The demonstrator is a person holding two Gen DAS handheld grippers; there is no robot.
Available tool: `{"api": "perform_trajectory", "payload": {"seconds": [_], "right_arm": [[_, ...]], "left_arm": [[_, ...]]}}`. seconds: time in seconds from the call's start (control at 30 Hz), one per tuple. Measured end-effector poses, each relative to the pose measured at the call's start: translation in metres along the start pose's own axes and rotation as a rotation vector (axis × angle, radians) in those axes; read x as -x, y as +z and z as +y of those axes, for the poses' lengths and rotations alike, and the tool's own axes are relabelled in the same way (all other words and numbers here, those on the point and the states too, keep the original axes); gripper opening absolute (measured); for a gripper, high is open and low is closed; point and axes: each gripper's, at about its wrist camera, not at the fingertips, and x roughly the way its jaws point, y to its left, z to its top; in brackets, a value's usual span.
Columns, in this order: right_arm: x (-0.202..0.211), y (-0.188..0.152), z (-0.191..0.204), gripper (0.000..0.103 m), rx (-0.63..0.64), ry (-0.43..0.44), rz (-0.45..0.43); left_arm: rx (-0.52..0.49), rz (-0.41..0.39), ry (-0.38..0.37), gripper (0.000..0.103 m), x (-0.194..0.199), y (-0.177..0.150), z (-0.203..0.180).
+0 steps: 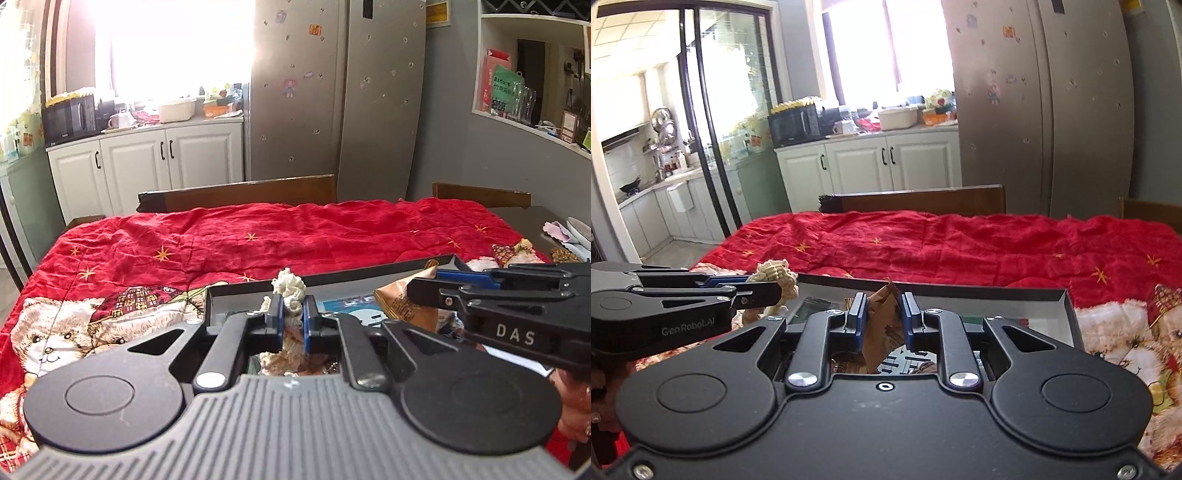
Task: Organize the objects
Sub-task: 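Lower scrunchie into box with left tool while right tool lowers paper packet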
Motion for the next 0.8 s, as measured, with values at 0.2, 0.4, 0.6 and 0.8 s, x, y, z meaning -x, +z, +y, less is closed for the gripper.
{"api": "perform_trajectory", "payload": {"seconds": [0.2,0.4,0.6,0.8], "right_arm": [[-0.025,-0.004,-0.006,0.019,-0.039,-0.015,0.020],[-0.043,-0.007,-0.011,0.019,-0.067,-0.023,0.027],[-0.056,-0.012,-0.012,0.019,-0.078,-0.028,0.045],[-0.067,-0.017,-0.010,0.019,-0.067,-0.031,0.057]], "left_arm": [[0.020,0.013,-0.005,0.012,-0.018,-0.001,0.006],[0.024,0.024,0.003,0.012,-0.034,-0.002,0.008],[0.023,0.035,0.005,0.012,-0.048,-0.007,0.009],[0.010,0.052,0.004,0.012,-0.057,-0.010,0.009]]}}
